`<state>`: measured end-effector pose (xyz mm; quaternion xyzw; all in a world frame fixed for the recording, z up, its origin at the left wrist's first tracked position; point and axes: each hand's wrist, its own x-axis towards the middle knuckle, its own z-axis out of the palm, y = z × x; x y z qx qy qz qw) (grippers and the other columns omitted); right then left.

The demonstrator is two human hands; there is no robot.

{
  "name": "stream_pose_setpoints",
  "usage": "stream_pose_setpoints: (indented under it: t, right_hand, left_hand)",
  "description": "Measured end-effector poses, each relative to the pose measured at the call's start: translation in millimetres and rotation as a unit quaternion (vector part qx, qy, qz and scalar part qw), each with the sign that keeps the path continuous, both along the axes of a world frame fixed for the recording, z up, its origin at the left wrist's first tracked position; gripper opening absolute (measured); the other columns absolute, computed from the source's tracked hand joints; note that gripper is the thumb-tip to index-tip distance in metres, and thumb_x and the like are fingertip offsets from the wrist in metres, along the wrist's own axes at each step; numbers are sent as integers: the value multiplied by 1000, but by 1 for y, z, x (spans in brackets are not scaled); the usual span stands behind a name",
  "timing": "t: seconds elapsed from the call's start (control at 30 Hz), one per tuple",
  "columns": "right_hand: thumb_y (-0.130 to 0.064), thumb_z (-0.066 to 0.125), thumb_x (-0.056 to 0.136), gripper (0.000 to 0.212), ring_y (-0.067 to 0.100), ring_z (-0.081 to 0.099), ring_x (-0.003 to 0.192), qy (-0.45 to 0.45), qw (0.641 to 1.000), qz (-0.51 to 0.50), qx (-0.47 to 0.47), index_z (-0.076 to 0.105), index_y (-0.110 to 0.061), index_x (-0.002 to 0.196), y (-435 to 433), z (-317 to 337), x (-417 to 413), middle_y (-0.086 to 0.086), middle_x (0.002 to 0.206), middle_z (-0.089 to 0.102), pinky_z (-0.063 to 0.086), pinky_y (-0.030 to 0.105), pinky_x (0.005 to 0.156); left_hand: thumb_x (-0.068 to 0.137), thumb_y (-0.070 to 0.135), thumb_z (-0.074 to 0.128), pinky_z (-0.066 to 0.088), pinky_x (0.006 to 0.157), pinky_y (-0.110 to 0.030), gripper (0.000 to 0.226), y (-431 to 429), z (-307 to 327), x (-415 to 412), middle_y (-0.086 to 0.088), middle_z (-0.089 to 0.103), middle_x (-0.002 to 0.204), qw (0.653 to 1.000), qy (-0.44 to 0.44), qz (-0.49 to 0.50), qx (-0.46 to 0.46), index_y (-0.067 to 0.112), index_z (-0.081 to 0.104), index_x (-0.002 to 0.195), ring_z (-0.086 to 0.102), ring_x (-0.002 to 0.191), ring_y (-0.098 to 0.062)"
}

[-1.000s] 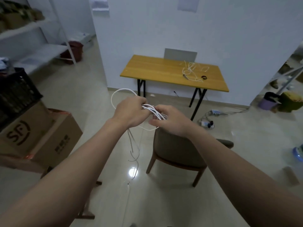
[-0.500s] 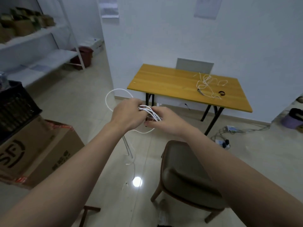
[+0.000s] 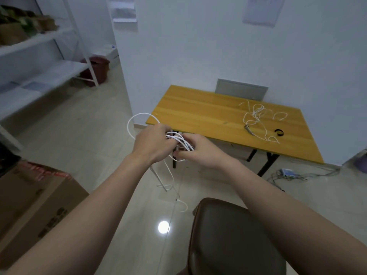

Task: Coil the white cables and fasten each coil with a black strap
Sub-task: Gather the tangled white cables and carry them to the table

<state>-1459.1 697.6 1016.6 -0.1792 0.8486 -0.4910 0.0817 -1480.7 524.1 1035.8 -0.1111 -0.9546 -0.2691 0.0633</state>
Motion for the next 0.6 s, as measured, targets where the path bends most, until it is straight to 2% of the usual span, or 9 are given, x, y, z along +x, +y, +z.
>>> stream_pose_setpoints:
  t: [0.07,0.13,0.2,0.33,0.47,0.53,0.6]
  right_hand:
    - [-23,72,83,29,8,63,85,-8,1000,-4,-2,65,-47,97,1,-2,-25,-14,89,70,52,39,84]
    - [-23,71,83,30,10,62,84,-10,1000,-20,0,66,-48,100,1,-6,-48,-9,90,70,50,37,81]
    - [-31,70,81,30,18,63,86,-16,999,-39,0,67,-42,108,0,-14,-70,4,97,72,52,44,83]
    - [-40,66,74,38,14,57,83,-31,996,-85,-1,68,-28,110,-14,-30,-114,19,100,68,52,52,81]
    - [-39,69,75,39,10,58,80,-44,989,-138,-26,69,-22,110,-43,-37,-157,17,97,69,50,38,74]
    - [-35,69,77,36,6,59,74,-54,984,-163,-36,69,-23,111,-61,-39,-178,6,87,70,49,34,71]
    - [-36,67,80,34,5,58,70,-64,981,-179,-38,70,-24,112,-77,-40,-199,-8,80,66,50,36,70]
  left_hand:
    - [70,32,52,33,50,-33,20,1,-6,-30,0,57,60,1000,-1,-13,7,14,58,65,54,61,-24]
    - [66,34,47,30,50,-33,23,2,-11,-57,-1,54,57,999,-6,-27,18,12,52,63,52,60,-24]
    - [66,34,46,27,50,-33,22,1,-17,-85,-1,54,57,999,-14,-48,19,13,50,62,52,61,-25]
    - [72,30,53,31,49,-34,19,-8,-27,-143,-2,56,60,994,-29,-106,8,13,52,64,54,64,-29]
    - [79,26,61,41,56,-36,18,-32,-24,-200,-4,59,65,987,-37,-156,-27,12,57,69,55,69,-31]
    - [77,27,61,42,57,-34,16,-47,-20,-228,-4,61,67,983,-37,-173,-38,13,59,70,56,70,-31]
    - [77,26,62,41,57,-34,15,-60,-18,-252,-3,61,68,981,-37,-185,-45,14,59,70,56,71,-30]
